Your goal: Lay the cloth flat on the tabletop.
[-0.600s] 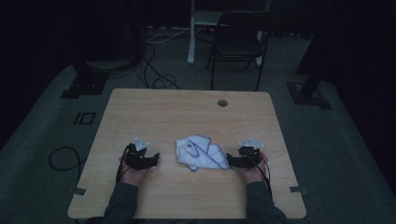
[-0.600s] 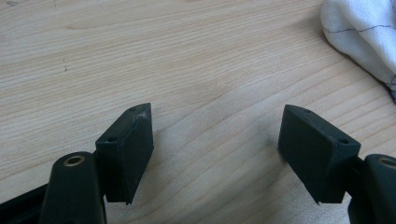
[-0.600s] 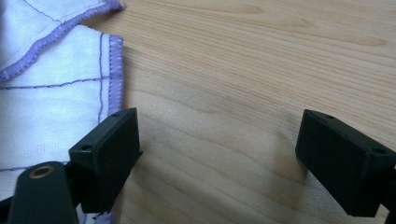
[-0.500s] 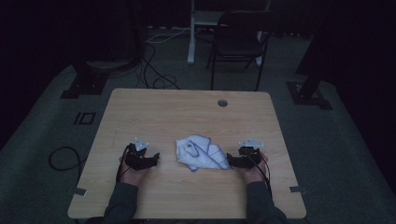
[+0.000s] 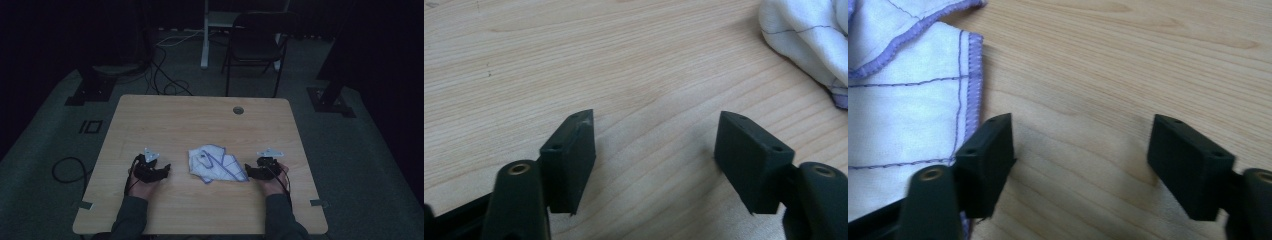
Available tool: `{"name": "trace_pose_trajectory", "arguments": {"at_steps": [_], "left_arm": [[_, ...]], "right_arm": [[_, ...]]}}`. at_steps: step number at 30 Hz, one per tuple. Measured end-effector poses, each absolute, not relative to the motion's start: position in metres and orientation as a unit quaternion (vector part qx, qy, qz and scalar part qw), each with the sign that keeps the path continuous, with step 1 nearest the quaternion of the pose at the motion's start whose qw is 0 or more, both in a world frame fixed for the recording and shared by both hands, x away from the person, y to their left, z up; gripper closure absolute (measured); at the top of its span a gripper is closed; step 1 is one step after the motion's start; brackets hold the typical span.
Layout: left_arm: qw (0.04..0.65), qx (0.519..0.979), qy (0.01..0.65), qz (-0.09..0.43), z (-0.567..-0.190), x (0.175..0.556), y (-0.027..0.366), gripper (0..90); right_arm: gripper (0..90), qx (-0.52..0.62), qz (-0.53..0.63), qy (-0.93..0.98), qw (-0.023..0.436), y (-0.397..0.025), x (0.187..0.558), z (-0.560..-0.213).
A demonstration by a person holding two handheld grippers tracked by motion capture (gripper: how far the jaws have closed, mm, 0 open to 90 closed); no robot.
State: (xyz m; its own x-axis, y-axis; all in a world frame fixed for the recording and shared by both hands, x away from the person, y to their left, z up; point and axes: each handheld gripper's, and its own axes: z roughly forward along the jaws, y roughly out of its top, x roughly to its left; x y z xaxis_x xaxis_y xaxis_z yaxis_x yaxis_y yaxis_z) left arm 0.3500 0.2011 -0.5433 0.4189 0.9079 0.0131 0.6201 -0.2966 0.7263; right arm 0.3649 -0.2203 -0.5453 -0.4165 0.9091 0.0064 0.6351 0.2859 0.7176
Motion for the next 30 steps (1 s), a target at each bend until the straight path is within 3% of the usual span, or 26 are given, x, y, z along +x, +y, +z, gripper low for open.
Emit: {"name": "trace_pose_trajectory", "arguments": {"at_steps": [2,5,30], "left_arm": [[0.329,0.776,0.492,0.217,-0.543,0.349,0.201,37.1],[0.330,0.776,0.491,0.217,-0.543,0.348,0.201,38.5],[0.329,0.775,0.493,0.219,-0.542,0.346,0.201,46.4]], "right_arm": [[39.6,0.500,0.331,0.772,0.210,-0.222,0.365,-0.544],[45.5,0.503,0.346,0.767,0.199,-0.224,0.363,-0.543],[57.2,0.457,0.394,0.765,0.226,-0.210,0.345,-0.508]]}}
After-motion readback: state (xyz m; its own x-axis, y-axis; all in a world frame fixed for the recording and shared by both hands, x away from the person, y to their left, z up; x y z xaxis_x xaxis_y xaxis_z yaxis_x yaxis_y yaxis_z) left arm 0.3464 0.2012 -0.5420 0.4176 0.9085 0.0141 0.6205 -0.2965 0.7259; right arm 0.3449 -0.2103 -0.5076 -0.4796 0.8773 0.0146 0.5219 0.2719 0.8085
